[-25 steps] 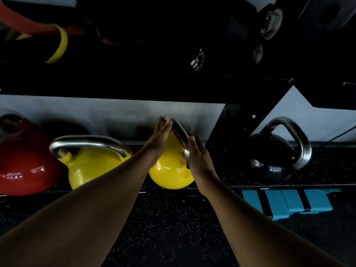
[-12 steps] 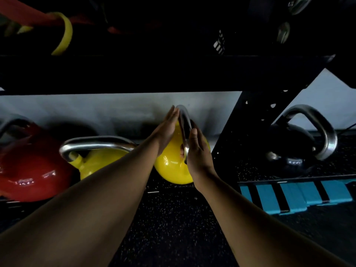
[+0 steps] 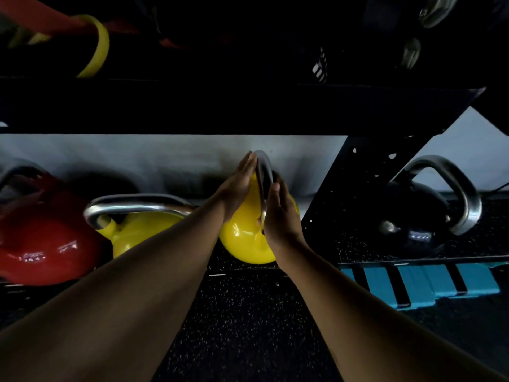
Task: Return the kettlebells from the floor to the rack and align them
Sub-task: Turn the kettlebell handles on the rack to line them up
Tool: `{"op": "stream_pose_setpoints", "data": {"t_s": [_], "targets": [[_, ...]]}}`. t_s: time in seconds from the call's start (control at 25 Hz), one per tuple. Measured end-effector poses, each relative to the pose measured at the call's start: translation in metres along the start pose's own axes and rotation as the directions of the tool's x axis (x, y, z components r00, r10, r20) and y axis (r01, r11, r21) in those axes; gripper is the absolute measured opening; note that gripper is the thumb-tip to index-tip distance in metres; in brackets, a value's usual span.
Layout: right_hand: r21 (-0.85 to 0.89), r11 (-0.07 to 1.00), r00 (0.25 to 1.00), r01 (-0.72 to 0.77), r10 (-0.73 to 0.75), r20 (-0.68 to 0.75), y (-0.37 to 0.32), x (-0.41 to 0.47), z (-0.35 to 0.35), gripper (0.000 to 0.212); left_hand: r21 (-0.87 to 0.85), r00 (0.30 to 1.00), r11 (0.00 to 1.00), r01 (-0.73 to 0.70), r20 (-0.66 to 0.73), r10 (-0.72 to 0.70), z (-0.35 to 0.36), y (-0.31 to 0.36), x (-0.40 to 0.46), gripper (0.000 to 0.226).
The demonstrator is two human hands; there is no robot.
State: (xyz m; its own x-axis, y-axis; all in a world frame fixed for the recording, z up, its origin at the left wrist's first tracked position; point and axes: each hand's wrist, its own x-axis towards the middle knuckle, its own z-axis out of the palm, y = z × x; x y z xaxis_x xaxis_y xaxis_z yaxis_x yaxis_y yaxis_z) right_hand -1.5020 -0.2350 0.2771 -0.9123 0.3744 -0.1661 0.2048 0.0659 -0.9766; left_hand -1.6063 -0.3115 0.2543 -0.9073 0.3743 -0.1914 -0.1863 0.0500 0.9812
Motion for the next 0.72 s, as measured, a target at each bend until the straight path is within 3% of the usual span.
{"op": "stream_pose_setpoints", "data": {"t_s": [0.52, 0.72], "targets": [[0.044, 0.999, 0.998, -0.029, 0.031, -0.049, 0.004, -0.009, 0.008, 0.049, 0.023, 1.0, 1.0, 0.013, -0.003, -0.013, 0.003, 0.006, -0.006, 0.055], [-0.032, 0.999, 1.0, 0.022, -0.022, -0.016, -0.001, -0.013, 0.003, 0.049, 0.237, 1.0, 0.972, 0.003, 0.012, -0.006, -0.003, 0.009, -0.005, 0.055]]}}
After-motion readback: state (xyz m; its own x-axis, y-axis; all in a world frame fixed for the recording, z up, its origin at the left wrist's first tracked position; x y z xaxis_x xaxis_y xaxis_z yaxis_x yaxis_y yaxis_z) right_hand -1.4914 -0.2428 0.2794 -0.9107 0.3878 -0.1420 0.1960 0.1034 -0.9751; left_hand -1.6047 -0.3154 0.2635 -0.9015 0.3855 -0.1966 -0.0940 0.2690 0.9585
